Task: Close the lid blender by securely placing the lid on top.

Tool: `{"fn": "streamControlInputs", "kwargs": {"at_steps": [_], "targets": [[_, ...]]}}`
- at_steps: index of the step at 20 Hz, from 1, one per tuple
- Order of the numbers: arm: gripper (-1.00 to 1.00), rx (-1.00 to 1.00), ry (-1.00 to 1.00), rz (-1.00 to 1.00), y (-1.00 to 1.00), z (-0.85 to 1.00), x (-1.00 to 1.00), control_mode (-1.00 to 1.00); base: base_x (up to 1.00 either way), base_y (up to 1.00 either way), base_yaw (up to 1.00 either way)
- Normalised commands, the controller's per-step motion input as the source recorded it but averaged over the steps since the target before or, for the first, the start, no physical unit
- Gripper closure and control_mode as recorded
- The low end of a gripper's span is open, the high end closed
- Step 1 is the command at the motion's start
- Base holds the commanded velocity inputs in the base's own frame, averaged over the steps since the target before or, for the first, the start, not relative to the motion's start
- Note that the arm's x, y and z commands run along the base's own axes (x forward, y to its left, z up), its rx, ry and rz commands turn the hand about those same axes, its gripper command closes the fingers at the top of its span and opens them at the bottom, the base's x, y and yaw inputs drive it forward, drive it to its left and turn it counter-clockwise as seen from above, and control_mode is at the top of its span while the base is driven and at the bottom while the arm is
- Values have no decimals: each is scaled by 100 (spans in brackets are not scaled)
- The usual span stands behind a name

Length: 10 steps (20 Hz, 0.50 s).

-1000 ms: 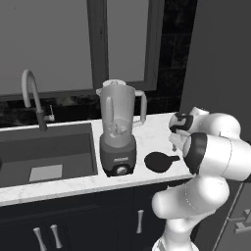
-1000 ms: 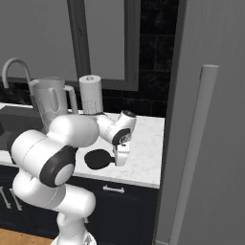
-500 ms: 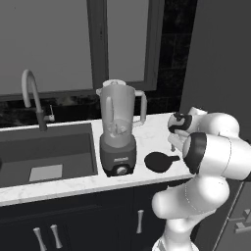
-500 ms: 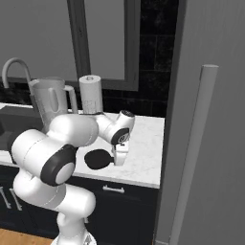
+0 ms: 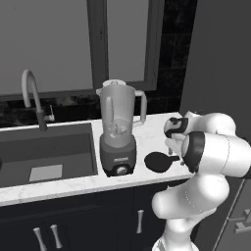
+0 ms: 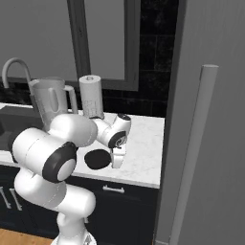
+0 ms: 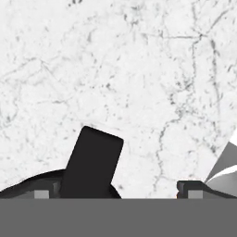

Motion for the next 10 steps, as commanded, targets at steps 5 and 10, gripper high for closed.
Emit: {"fn": "streamControlInputs", "kwargs": {"at_steps": [5,10], "targets": [[-100,-1,0,-1,8,-21,12,-100,0,0,0],[-100,0,0,-1,5,-13,24,-100,0,0,0]]}}
